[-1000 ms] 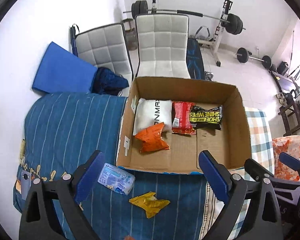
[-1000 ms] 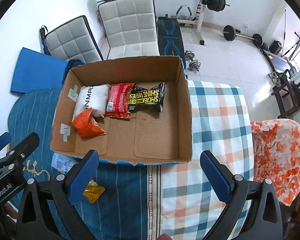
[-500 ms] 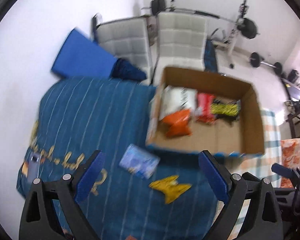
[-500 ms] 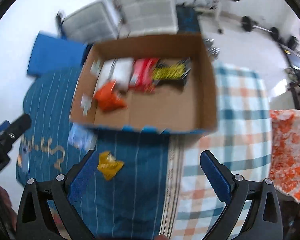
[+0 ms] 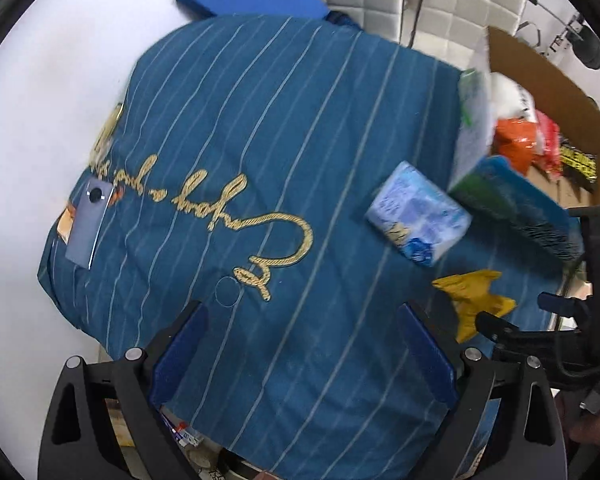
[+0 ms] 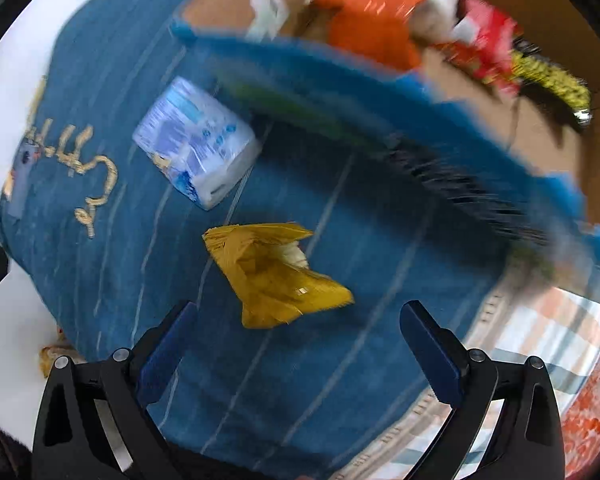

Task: Organize snacks
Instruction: 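Grasp the yellow snack pack with the right tool while the left tool grasps the tissue pack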

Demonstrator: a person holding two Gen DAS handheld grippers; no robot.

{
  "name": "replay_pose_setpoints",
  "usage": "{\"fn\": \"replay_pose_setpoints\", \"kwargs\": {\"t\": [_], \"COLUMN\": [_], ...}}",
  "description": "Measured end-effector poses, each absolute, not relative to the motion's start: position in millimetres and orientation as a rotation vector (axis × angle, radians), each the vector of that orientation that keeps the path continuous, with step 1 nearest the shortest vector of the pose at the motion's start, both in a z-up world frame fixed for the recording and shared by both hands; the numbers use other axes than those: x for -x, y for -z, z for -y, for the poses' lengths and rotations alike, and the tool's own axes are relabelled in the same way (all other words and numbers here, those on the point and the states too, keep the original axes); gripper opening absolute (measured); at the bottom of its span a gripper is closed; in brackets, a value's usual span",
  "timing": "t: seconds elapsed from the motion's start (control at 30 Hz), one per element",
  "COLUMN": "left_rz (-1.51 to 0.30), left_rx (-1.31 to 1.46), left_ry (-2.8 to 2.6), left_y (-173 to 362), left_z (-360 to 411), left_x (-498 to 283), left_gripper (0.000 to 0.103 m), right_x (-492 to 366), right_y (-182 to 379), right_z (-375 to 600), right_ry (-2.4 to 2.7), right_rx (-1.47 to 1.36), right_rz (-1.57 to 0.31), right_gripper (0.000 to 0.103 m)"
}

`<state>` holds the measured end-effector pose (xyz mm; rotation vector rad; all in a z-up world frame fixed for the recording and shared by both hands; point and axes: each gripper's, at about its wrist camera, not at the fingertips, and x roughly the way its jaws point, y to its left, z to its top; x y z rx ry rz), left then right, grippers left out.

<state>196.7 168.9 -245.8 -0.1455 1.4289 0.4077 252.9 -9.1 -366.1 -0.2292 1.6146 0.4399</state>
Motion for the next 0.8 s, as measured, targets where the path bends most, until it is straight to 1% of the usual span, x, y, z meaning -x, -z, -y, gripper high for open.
{"fn": "replay_pose_setpoints", "kwargs": {"t": [0.07,0.1,0.17,0.2,0.27,0.33,0.53,0.73,0.8], "left_rz": [-1.450,-1.461,-1.480,-1.495,-1.522,-1.545,-1.598,-1.570,-1.569], "left_rx": [0.152,0.164,0.178,0.209,0.264,0.374,0.659,0.755,0.774], "left_ry": [-0.412,-0.402,-0.396,-0.376,-0.364,-0.329,-0.253,-0.303,-0.323], "left_y": [254.4,259.9,268.5,275.3,284.9,299.4,348.7,382.0,392.8], "left_z": [-175.6,-177.5,-181.0,-182.1,-182.1,-182.2,-175.9,-177.7,-179.7], "left_x": [-196.4,-198.3,-201.9,-205.5,-211.0,-217.9,-239.9,-269.0,-275.9], "left_gripper": [0.097,0.097,0.097,0.097,0.097,0.097,0.096,0.096,0.080], "right_x": [-251.8,-250.6,-245.9,-244.1,-241.3,-240.1,-232.9,-214.5,-210.3], "right_y": [382.5,388.8,404.3,408.0,408.5,406.9,395.7,381.3,380.7], "right_z": [2.3,-0.2,-3.3,-2.3,5.7,16.5,67.6,118.7,130.6], "right_ry": [-0.424,-0.422,-0.408,-0.403,-0.396,-0.364,-0.242,-0.133,-0.102], "right_rx": [0.229,0.228,0.246,0.240,0.187,0.160,0.089,-0.004,-0.017], "right_rz": [-1.639,-1.652,-1.686,-1.692,-1.687,-1.687,-1.666,-1.637,-1.633], "right_gripper": [0.100,0.092,0.072,0.068,0.066,0.064,0.063,0.063,0.063]}}
